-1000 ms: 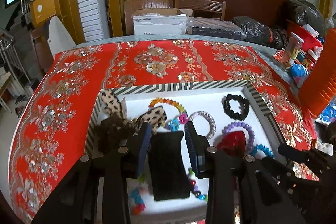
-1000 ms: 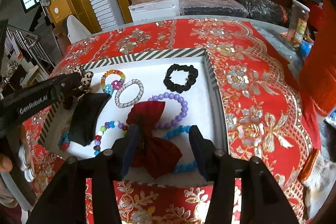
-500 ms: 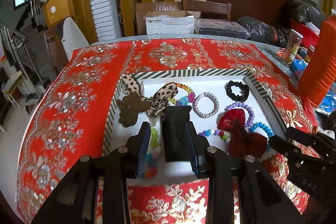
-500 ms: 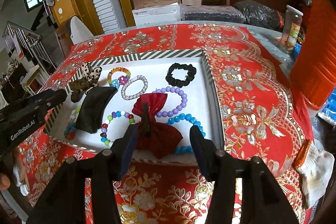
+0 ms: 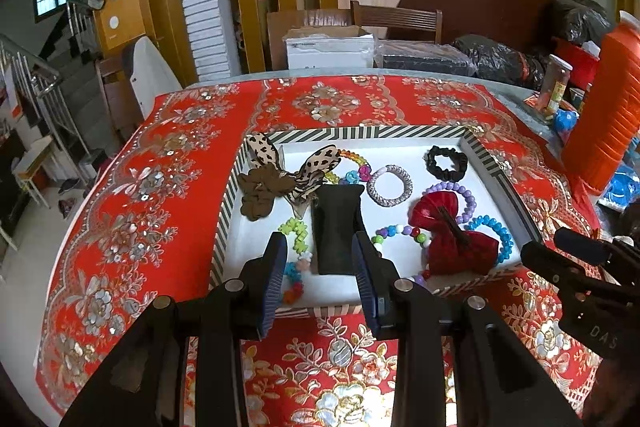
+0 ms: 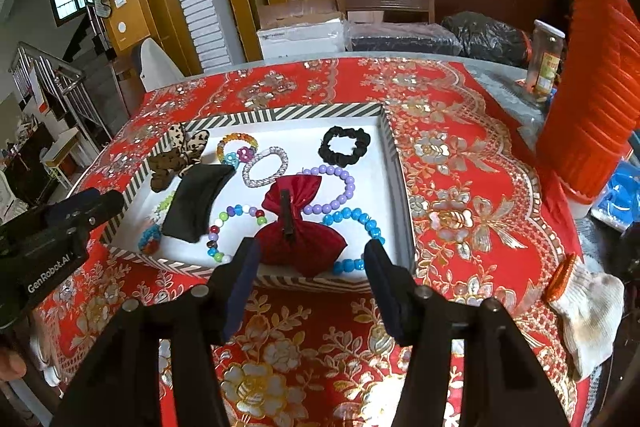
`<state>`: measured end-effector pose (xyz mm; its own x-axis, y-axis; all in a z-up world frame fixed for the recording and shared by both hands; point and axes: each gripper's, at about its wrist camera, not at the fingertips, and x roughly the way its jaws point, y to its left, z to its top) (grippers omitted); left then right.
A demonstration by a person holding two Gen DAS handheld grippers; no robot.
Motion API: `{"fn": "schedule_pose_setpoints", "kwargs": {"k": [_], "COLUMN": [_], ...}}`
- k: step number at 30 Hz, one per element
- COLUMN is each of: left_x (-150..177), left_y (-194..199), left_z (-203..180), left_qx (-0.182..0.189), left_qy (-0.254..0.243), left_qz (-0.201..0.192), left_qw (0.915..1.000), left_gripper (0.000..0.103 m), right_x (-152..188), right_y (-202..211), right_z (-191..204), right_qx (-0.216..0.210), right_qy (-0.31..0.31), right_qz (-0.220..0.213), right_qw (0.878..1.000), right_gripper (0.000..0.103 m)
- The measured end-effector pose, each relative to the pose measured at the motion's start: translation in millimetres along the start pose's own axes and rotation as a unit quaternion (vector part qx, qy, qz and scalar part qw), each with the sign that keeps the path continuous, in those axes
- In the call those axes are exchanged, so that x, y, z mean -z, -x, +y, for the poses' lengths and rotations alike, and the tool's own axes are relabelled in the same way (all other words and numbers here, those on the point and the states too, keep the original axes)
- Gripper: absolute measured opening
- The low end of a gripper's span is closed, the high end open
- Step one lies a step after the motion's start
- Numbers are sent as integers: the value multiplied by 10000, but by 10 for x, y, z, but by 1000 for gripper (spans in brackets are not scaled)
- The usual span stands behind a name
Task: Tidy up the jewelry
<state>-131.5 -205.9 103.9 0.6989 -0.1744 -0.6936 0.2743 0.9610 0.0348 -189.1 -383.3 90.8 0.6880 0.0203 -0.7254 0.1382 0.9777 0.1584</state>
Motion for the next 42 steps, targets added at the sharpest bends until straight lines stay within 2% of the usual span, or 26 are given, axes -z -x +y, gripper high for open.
{"fn": "schedule_pose_setpoints", "kwargs": {"k": [9,13,22,42], "left_x": [-7,9,48,62], "left_y": [215,280,334,394], "left_z": [-41,-80,-89,-88], "left_qx": [89,1,37,-30], "left_qy": [22,-52,-22,-53], "left_qz": [-252,-324,-362,-467], "left_qw": [9996,9995,9993,9989], "left_gripper": [21,21,21,21], "right_x": [23,27,-13,15], "right_y": [156,178,301,304], "right_z": [14,29,133,176], "right_qx": [-57,-87,-120,-172], "right_qy": [-14,-10,119,163], "right_qz": [-135,-148,-268,-217], "right_qw": [9999,9999,9995,9995], "right_gripper": [59,60,61,62]}}
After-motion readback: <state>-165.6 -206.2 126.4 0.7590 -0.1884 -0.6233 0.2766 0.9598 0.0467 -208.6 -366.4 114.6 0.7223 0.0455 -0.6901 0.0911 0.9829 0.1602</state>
